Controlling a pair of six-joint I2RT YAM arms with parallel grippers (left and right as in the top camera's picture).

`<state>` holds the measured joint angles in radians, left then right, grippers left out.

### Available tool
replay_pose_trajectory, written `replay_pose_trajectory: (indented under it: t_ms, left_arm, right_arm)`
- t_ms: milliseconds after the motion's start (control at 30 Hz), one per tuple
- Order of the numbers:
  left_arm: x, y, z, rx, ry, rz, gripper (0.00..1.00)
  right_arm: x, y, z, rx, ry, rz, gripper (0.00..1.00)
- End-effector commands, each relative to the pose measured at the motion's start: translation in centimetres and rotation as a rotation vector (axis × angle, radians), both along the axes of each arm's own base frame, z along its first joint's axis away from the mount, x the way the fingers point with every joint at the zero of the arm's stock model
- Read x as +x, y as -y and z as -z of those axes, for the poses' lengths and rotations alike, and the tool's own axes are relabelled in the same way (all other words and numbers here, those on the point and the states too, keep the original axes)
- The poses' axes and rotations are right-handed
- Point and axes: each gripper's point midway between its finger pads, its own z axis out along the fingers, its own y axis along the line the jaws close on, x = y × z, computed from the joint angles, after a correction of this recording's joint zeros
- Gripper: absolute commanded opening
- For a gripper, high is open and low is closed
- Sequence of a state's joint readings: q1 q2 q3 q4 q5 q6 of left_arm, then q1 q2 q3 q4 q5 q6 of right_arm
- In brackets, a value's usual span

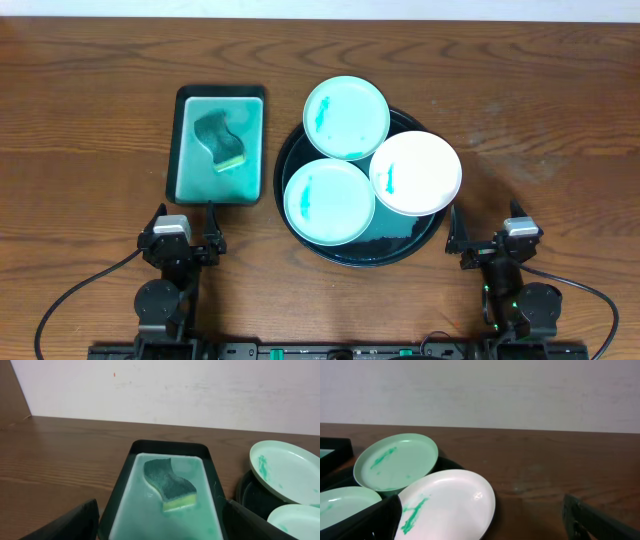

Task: Clean dirty plates on tray and stack at the side
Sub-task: 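Raise the left arm from rest toward the teal basin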

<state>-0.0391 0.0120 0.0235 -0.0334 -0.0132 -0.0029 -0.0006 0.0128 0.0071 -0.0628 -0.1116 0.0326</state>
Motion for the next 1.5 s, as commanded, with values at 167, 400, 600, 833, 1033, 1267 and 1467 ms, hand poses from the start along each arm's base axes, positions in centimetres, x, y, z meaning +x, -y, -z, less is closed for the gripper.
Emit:
replay_pose_trajectory:
  t_ms: [167,400,600,833,1033,1267,1467]
  left_arm:
    - [-0.1,-0.6,1.8,0.010,-0.055,-0.030,0.79]
    - [-0.1,-0.6,1.8,0.011,-0.056,-0.030,0.79]
    - [-0.1,-0.6,1.8,0.011,-0.056,-0.030,0.79]
    - [-0.1,-0.6,1.8,0.010,-0.056,-0.030,0.79]
    - [-0.1,-0.6,1.8,0.011,-0.056,-0.030,0.79]
    - [-0.1,-0.6,1.8,0.011,-0.055,-0.030,0.79]
    - [0.1,-0.2,0.2,-0.014,0.011,-0.011,0.79]
  right_arm:
    - [0.0,0.0,0.2,-0.015,-0.005,0.000,0.99]
    - [0.0,0.0,0.2,-0.015,-0.005,0.000,0.99]
    - [0.0,0.0,0.2,-0.015,-0.005,0.000,0.99]
    - [0.0,0.0,0.2,-0.015,-0.005,0.000,0.99]
    - [0.0,0.0,0.2,-0.015,-0.005,0.000,0.99]
    - [0.0,0.0,0.2,-0.015,-0.005,0.000,0.99]
    - [0.0,0.0,0.2,-0.015,-0.005,0.000,0.99]
